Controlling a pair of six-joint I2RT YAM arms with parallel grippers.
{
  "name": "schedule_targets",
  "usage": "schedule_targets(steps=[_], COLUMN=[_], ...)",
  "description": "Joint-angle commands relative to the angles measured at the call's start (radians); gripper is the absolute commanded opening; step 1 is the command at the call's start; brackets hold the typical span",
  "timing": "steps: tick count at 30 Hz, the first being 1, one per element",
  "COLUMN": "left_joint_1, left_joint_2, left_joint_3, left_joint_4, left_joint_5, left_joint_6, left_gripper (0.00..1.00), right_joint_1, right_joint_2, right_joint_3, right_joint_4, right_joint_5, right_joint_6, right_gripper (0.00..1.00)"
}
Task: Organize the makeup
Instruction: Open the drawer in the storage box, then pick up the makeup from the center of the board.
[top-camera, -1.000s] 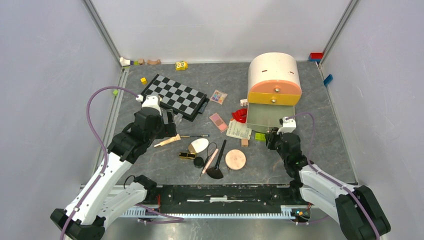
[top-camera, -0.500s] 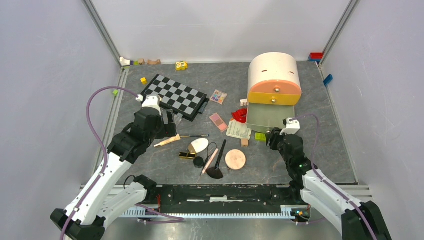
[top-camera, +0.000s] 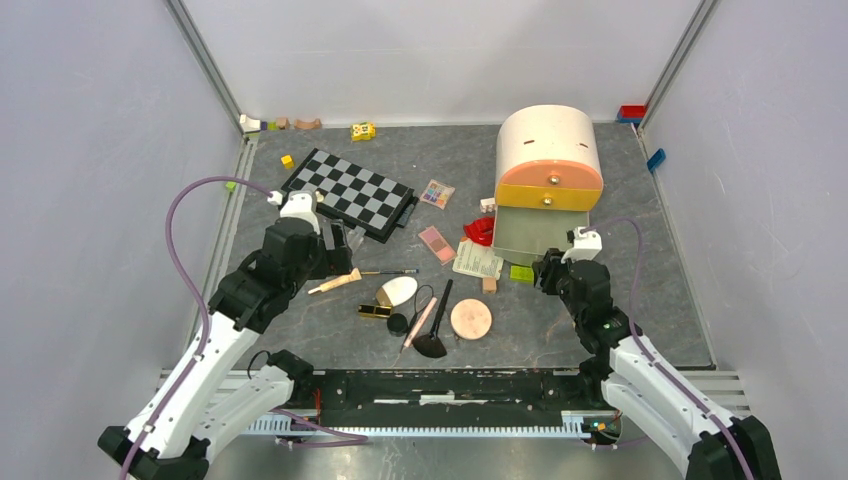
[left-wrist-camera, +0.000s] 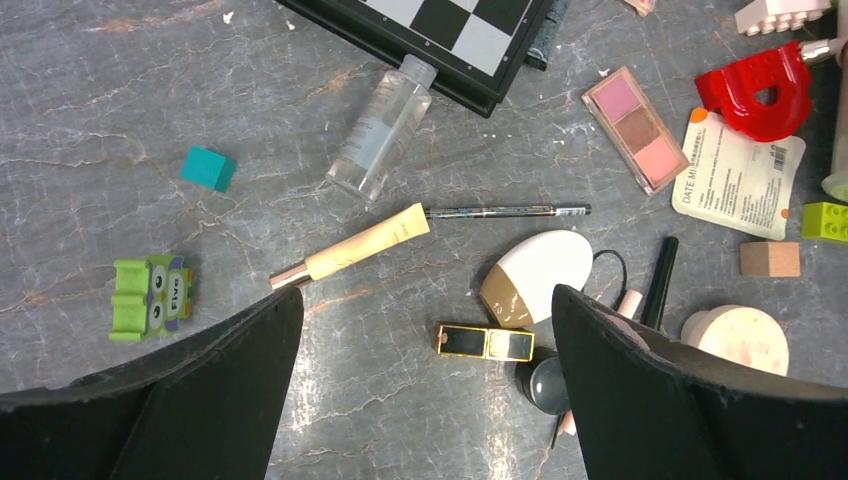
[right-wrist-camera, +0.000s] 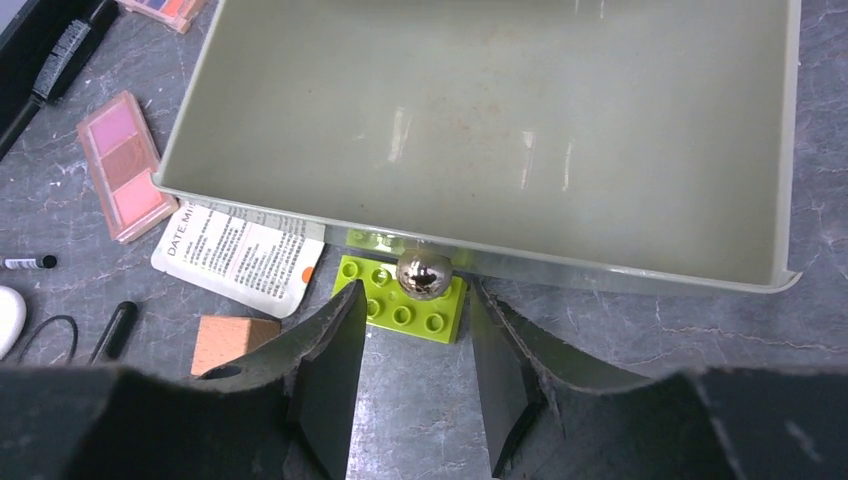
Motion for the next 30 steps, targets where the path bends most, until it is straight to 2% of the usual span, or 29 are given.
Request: schedule_targets(steps=[1,10,16,26,30], left_joint_1=[0.003,0.004,0.004,0.004,0.004], left_joint_2=[-0.018,0.014,0.025,0.037,0.05], left_joint_3=[0.002,0.008,0.008,0.006,0.004], left_joint_4=[0.032,0.014,0.012,0.012,0.026], left_joint_5=[0.029,0.007,0.026,0.01,0.053], left_joint_6=[0.02,0.006,0.002,-0.001,0.003], left_gripper=[1.0,1.0,1.0,1.0,1.0], right_joint_1=[0.003,0.003,0.003,0.003,0.002], right_joint_2=[-0.01,0.038,0.059,0.055,0.056], right_joint_3=[0.091,0.229,0.277,0.288,0.311], right_joint_4=[-0.074,-0.209,-0.257,-0.261,-0.27], right_joint_5=[-0.02,-0.031,0.004,0.006,-0.03], right_joint_6=[-0.022,-0.047,-0.068,-0.08,-0.103], right_gripper=[0.51,0.59,0.59,0.61,0.65])
